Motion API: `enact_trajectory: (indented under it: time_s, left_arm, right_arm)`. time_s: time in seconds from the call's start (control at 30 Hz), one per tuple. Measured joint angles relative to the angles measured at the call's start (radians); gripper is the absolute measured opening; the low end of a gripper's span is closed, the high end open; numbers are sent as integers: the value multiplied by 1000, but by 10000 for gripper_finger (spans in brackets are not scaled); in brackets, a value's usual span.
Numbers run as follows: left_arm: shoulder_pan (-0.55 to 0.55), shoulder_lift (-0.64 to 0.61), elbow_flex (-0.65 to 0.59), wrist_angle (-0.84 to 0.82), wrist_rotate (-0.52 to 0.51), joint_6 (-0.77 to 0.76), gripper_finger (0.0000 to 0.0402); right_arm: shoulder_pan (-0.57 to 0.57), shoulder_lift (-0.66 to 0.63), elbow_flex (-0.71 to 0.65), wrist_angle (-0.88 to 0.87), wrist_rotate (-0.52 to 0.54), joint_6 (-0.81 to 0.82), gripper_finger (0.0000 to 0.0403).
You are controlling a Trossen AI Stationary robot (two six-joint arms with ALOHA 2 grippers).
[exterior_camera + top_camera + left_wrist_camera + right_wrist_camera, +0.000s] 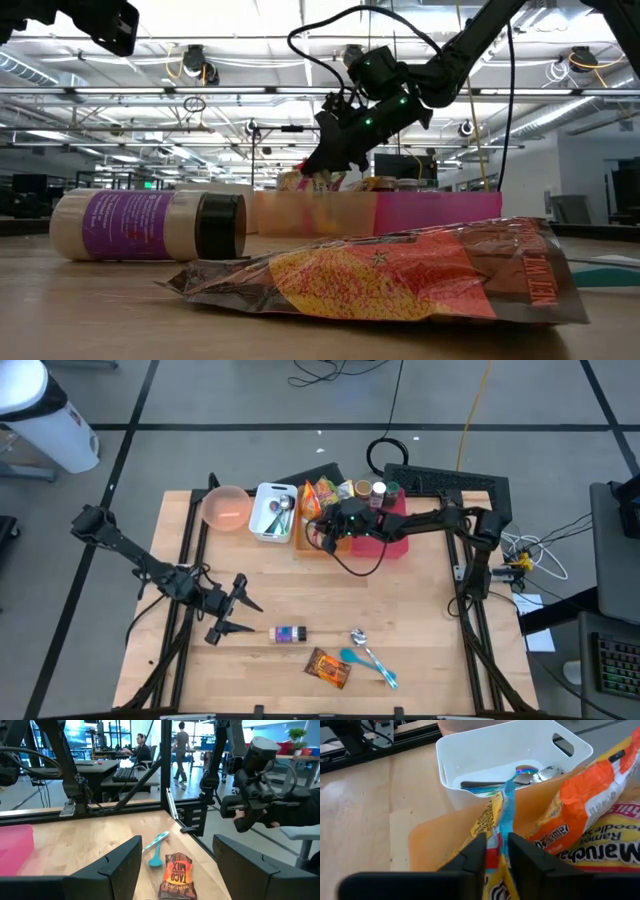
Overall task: Pick & Place Food Item
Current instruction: Put the blue noodle pack into the orange bin, then put the purple seasoning bottle into the red bin
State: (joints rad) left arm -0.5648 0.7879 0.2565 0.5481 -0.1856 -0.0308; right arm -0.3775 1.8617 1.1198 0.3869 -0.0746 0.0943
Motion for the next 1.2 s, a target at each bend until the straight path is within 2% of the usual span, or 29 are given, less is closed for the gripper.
enact_trajectory:
  time_s: [0.27,0.47,0.7,0.9,1.03,1.2]
  left_arm:
    - [9,0,0,69,-1,84,253]
    - [49,0,0,191,-1,224,253]
    - [109,0,1,313,0,420,253]
    - [177,-1,1,371,-27,474,253]
    - [231,-1,1,307,-109,444,253]
    - [303,-1,1,197,-130,414,253]
  right_arm:
    - [0,-108,-1,-84,-2,-19,187]
    - [9,-279,-1,-198,-4,-52,238]
    - [86,-462,-28,-237,-5,40,248]
    - [166,-532,-126,-205,-5,-61,239]
    - [203,-529,-243,-80,-5,-73,236]
    - [236,-486,-420,236,-6,-79,238]
